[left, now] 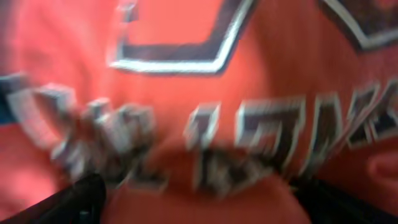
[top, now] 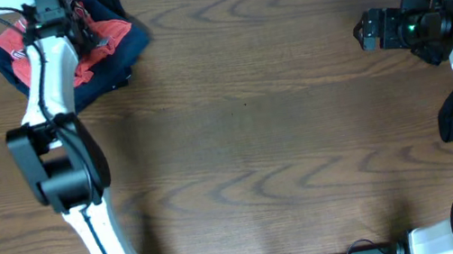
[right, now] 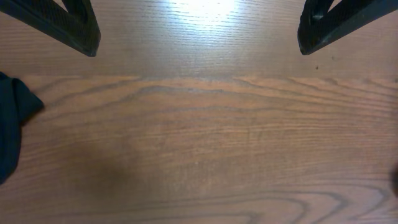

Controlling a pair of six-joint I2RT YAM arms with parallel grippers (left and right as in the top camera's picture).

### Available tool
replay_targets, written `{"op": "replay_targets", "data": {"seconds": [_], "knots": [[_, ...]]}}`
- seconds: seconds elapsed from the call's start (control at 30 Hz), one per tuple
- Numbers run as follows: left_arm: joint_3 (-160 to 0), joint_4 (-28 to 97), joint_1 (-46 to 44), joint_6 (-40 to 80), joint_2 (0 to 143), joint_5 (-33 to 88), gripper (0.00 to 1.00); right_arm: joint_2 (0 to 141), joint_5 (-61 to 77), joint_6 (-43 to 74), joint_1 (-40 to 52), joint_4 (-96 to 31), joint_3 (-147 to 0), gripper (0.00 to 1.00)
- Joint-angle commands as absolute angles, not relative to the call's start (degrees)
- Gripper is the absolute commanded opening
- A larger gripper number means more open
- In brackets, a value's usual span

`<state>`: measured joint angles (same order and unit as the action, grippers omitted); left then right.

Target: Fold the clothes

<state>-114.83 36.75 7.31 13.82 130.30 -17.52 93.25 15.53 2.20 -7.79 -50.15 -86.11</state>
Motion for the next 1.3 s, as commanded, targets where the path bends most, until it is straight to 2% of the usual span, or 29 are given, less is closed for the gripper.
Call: {"op": "replay_targets", "data": {"seconds": [0.0, 0.4, 0.8, 1.27], "knots": [[-114.6, 40.8, 8.3, 14.7, 120.1, -18.5, 0.98, 92.1, 15.8, -0.6, -7.5, -50.0, -90.0, 0.99], [-114.6, 61.5, 8.0, 14.7, 99.9, -13.7, 0.98, 79.0, 13.6, -2.9, -7.5, -55.4, -98.5, 0.99], [-114.6, 61.7, 8.0, 14.7, 98.3, -13.7, 0.98, 62.4, 13.7, -2.9, -7.5, -60.1, -98.5, 0.99], [-114.6, 61.7, 8.0, 14.7, 98.3, -13.7, 0.98, 57.5, 13.7, -2.9, -7.5, -67.8, -98.5, 0.99]]}}
